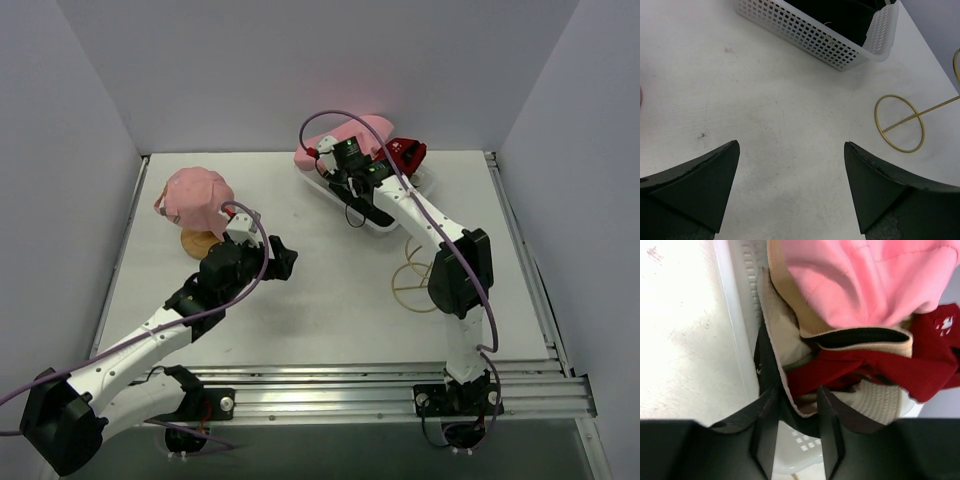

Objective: Stack the hats

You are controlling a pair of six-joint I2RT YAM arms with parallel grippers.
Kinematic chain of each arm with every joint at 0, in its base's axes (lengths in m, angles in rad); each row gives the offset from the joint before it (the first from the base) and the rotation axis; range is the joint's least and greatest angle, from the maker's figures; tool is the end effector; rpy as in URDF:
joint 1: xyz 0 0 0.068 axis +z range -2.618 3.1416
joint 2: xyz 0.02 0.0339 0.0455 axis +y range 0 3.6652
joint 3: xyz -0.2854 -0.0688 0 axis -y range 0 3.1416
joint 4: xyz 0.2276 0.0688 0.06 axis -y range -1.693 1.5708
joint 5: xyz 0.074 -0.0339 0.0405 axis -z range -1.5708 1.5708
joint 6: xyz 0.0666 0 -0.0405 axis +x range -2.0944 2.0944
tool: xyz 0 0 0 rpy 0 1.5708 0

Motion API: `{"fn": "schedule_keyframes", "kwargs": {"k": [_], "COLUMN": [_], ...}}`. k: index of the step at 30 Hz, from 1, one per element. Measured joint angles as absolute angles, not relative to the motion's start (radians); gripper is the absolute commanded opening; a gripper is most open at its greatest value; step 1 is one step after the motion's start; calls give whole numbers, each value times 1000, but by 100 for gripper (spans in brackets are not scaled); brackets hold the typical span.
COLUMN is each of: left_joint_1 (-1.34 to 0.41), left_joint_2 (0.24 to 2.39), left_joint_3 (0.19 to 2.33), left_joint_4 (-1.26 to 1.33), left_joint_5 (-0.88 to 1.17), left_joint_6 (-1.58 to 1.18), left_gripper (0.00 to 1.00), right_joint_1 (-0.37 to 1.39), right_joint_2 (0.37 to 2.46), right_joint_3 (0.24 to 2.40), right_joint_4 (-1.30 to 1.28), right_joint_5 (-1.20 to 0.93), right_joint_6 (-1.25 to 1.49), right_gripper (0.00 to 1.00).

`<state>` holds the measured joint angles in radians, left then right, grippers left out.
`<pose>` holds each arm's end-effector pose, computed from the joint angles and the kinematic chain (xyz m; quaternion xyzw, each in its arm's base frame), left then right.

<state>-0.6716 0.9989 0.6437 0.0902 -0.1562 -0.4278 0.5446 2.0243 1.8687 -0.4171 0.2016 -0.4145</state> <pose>0.1902 -0.1379 0.2940 0.0492 0.7918 -0.2636 0.5488 0.4313 0.2457 0.3186 -0.3603 0.7973 -0.0572 0.4809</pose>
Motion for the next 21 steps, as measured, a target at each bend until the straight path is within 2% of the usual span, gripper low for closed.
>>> {"fn": "schedule_keyframes", "kwargs": {"k": [4, 8, 11, 15, 17, 18, 21], "left_joint_1": [-672, -672, -672, -672, -672, -672, -672], "left_joint_2": [999, 999, 999, 999, 999, 999, 999], "left_joint_3": [644, 644, 644, 644, 644, 644, 644], "left_joint_4": [90, 90, 90, 90, 90, 90, 90], "left_joint_5": [-159, -158, -158, -158, -159, -159, -159], "left_joint_6": [-427, -427, -426, -425, -425, -425, -424], "left_gripper": [94, 94, 94, 94, 94, 94, 94], "right_joint_1": [545, 542, 537, 526, 523, 519, 511], "right_joint_2": [2057, 2091, 2098, 2098, 2099, 2099, 2104], "right_joint_3": [1889, 1889, 1889, 1902, 1913, 1918, 1932], "right_joint_4": [-424, -435, -443, -457, -466, -471, -482], "right_joint_5": [184, 177, 165, 134, 116, 107, 85], "right_joint_6": [-418, -424, -426, -429, -428, -428, -424], "right_gripper": [44, 45, 42, 29, 29, 33, 51]}}
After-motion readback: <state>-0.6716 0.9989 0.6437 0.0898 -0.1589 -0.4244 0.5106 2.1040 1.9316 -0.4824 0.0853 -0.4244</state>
